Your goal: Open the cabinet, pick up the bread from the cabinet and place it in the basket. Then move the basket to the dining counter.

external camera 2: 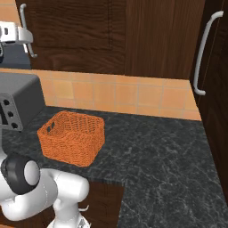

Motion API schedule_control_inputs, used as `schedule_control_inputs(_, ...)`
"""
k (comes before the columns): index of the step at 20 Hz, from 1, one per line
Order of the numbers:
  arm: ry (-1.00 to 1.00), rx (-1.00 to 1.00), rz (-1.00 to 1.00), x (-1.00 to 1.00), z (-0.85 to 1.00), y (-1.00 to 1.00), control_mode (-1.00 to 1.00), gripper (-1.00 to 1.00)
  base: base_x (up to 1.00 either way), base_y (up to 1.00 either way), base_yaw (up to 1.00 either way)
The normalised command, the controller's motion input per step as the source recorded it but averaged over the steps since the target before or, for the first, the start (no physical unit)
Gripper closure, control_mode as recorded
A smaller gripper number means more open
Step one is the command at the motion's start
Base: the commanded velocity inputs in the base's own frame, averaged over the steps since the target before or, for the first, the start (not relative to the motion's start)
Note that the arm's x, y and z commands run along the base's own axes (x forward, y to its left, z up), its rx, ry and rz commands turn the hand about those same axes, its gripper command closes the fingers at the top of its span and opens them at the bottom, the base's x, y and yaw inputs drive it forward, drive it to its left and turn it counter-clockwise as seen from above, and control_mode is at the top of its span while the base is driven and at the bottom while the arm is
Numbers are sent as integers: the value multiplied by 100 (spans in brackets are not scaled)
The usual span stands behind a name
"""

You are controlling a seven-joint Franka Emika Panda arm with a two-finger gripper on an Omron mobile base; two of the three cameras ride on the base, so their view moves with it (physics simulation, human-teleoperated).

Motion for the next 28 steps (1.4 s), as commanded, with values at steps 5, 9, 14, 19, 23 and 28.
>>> schedule_control_inputs(5,0,0,-2,46,-1,6,-100,-100,0,0,0)
schedule_control_inputs(9,0,0,-2,52,-7,4,-100,-100,0,0,0)
schedule_control_inputs(14,0,0,-6,46,-4,18,-100,-100,0,0,0)
schedule_control_inputs(19,0,0,-5,43,-5,12,-100,-100,0,0,0)
schedule_control_inputs(23,-2,0,-2,43,-13,2,-100,-100,0,0,0)
schedule_control_inputs(28,-8,0,0,40,-37,-9,-100,100,0,0,0)
